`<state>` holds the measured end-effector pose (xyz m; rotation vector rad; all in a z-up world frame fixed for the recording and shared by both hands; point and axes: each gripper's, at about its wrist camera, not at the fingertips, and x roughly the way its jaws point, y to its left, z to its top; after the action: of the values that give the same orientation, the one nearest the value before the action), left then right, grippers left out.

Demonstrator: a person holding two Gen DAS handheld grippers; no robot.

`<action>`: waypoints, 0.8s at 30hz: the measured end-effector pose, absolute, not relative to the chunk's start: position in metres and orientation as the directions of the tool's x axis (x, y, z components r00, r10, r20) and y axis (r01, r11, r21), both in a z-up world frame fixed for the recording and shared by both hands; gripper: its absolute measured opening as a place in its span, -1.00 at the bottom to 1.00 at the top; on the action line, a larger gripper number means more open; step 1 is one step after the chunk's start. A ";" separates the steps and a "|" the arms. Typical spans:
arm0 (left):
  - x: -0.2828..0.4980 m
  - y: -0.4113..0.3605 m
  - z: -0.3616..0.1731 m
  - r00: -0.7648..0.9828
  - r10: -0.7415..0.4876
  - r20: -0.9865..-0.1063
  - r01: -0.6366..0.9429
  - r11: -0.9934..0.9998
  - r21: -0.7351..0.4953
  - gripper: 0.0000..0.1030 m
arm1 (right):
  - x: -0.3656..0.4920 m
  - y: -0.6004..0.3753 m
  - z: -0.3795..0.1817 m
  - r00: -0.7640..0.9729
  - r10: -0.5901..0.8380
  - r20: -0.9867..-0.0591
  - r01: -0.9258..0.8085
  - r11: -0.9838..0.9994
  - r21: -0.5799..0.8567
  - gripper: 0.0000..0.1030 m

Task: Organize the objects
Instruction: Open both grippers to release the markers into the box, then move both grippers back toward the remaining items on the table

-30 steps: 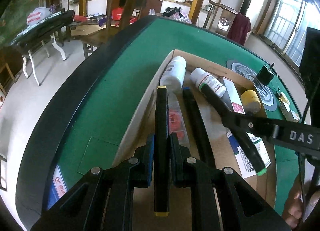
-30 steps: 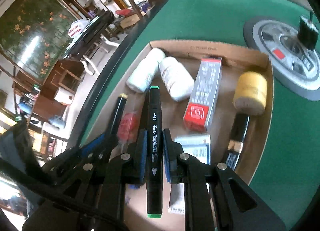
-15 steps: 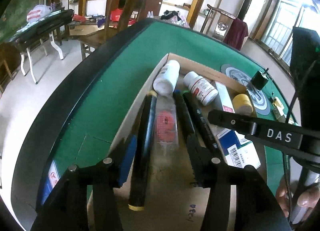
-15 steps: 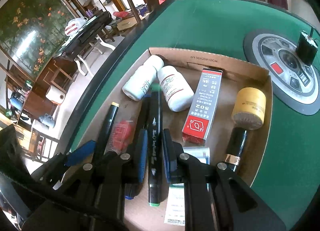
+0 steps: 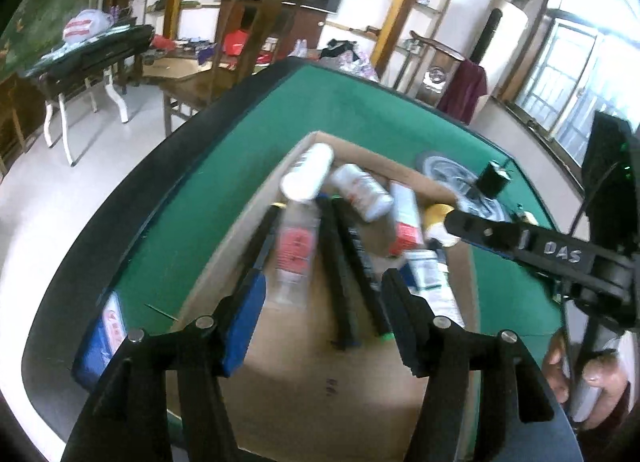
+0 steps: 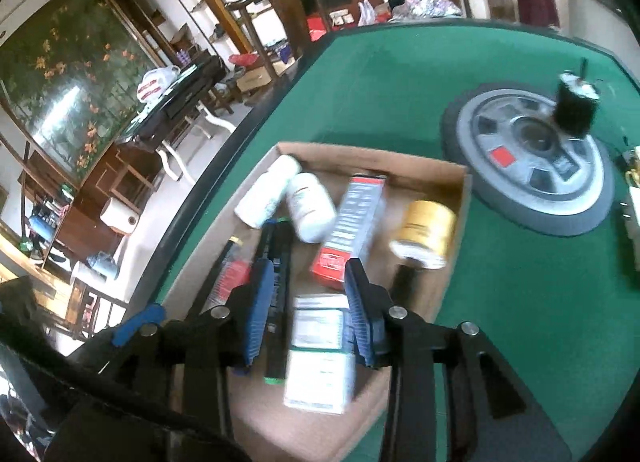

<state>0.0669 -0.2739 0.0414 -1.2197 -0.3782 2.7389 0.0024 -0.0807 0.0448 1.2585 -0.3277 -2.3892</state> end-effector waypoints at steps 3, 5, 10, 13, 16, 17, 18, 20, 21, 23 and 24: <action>0.070 -0.254 0.046 -0.661 0.243 -0.710 -0.045 -0.957 -0.286 0.05 | 0.007 -0.065 0.042 -0.518 -0.445 -0.731 0.229 -0.895 0.383 -0.21; 0.074 -0.237 0.047 -0.651 0.269 -0.710 -0.079 -0.954 -0.289 0.05 | 0.011 -0.052 0.039 -0.531 -0.425 -0.733 0.209 -0.904 0.373 -0.18; 0.082 -0.192 0.047 -0.617 0.315 -0.721 -0.154 -0.947 -0.283 0.06 | 0.022 -0.025 0.034 -0.562 -0.366 -0.742 0.176 -0.929 0.325 -0.18; 0.086 -0.167 0.044 -0.589 0.326 -0.740 -0.188 -0.945 -0.267 0.06 | 0.028 -0.010 0.037 -0.594 -0.320 -0.739 0.160 -0.946 0.281 -0.19; 0.087 -0.148 0.041 -0.570 0.323 -0.755 -0.201 -0.946 -0.254 0.05 | 0.033 0.007 0.039 -0.626 -0.275 -0.730 0.147 -0.961 0.236 -0.18; 0.088 -0.143 0.040 -0.565 0.323 -0.759 -0.202 -0.946 -0.252 0.06 | 0.034 0.013 0.040 -0.635 -0.263 -0.726 0.143 -0.964 0.223 -0.13; 0.089 -0.139 0.038 -0.562 0.322 -0.762 -0.204 -0.947 -0.250 0.06 | 0.035 0.023 0.041 -0.644 -0.252 -0.723 0.137 -0.967 0.215 -0.08; 0.091 -0.132 0.037 -0.556 0.320 -0.767 -0.207 -0.947 -0.245 0.06 | 0.036 0.041 0.042 -0.657 -0.231 -0.718 0.110 -0.971 0.212 -0.07; 0.092 -0.128 0.037 -0.552 0.320 -0.770 -0.210 -0.947 -0.243 0.06 | 0.036 0.056 0.043 -0.664 -0.219 -0.715 0.087 -0.972 0.217 -0.07; 0.093 -0.123 0.038 -0.546 0.328 -0.771 -0.217 -0.944 -0.247 0.06 | 0.037 0.087 0.046 -0.683 -0.193 -0.705 0.033 -0.972 0.234 -0.07; 0.095 -0.120 0.037 -0.545 0.330 -0.771 -0.219 -0.943 -0.249 0.06 | 0.038 0.099 0.048 -0.691 -0.180 -0.700 0.010 -0.971 0.239 -0.07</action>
<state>0.0946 -0.1203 0.0371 -1.2901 -0.1756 2.5092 0.0382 0.0990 0.0483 1.1847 -0.3310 -2.7775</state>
